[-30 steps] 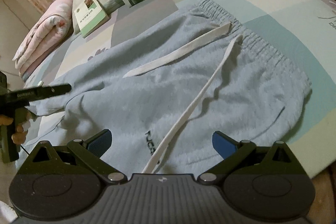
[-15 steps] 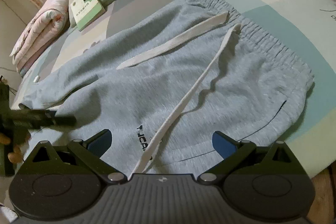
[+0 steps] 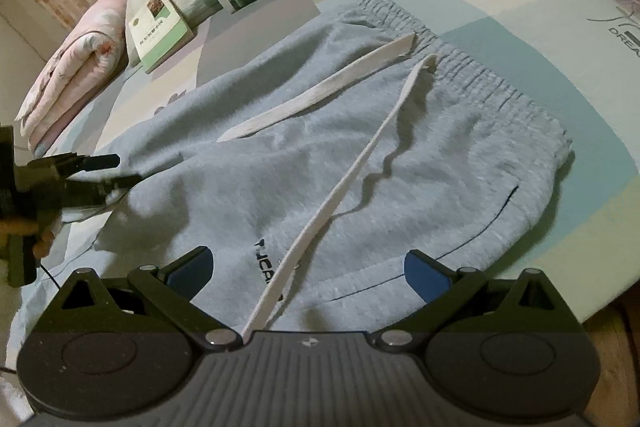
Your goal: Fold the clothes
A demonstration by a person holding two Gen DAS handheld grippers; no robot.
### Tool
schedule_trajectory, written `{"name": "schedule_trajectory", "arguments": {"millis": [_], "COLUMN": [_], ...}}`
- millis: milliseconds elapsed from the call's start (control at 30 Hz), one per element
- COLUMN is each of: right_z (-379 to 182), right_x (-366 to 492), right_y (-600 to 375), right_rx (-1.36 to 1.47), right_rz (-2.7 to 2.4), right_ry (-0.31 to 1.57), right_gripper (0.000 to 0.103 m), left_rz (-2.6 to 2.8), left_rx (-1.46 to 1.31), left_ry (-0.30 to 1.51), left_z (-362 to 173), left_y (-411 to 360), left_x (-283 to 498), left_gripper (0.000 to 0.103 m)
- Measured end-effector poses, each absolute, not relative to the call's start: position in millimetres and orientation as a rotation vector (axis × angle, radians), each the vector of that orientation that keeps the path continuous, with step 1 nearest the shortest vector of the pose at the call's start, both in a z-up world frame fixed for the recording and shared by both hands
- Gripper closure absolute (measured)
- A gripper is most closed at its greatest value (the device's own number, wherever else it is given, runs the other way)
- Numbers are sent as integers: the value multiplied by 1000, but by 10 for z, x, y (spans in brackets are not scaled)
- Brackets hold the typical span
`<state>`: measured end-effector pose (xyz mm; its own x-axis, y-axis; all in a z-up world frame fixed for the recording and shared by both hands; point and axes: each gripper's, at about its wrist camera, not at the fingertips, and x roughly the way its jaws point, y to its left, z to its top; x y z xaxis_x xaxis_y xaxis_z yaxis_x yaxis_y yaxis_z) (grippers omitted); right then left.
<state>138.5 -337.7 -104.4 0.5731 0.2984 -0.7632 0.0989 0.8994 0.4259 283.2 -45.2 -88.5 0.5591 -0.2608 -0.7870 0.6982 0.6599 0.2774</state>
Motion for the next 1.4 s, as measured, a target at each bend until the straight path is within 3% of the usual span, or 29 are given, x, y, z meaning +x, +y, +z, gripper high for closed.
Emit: {"name": "schedule_trajectory", "arguments": {"millis": [200,267,533,767,1067,1400], "right_z": [-1077,-1075,-973,-745,-931,-992], "right_x": [1455,1484,1697,2236,3451,4138], "right_y": [-3331,-3316,-3400,-3780,-4257,-3965], "right_rx": [447,437,369,240,206,57], "right_rz": [131,133,144,214,239,339], "right_ry": [981,984,946,832,872,838], "right_gripper": [0,0,0,1,27,30], "left_rz": [-726,-715,-485,-480,-575,-600], "left_rx": [839,835,627,613,409,328], "left_ry": [685,654,565,583,652,738], "left_z": [-1180,-1177,-1019,-1067,-680,-813], "left_y": [-738,-803,-763,-711,-546,-741], "left_x": [2795,2879,3288,3171,2978,2861], "left_gripper": [32,28,30,33,32,34]}}
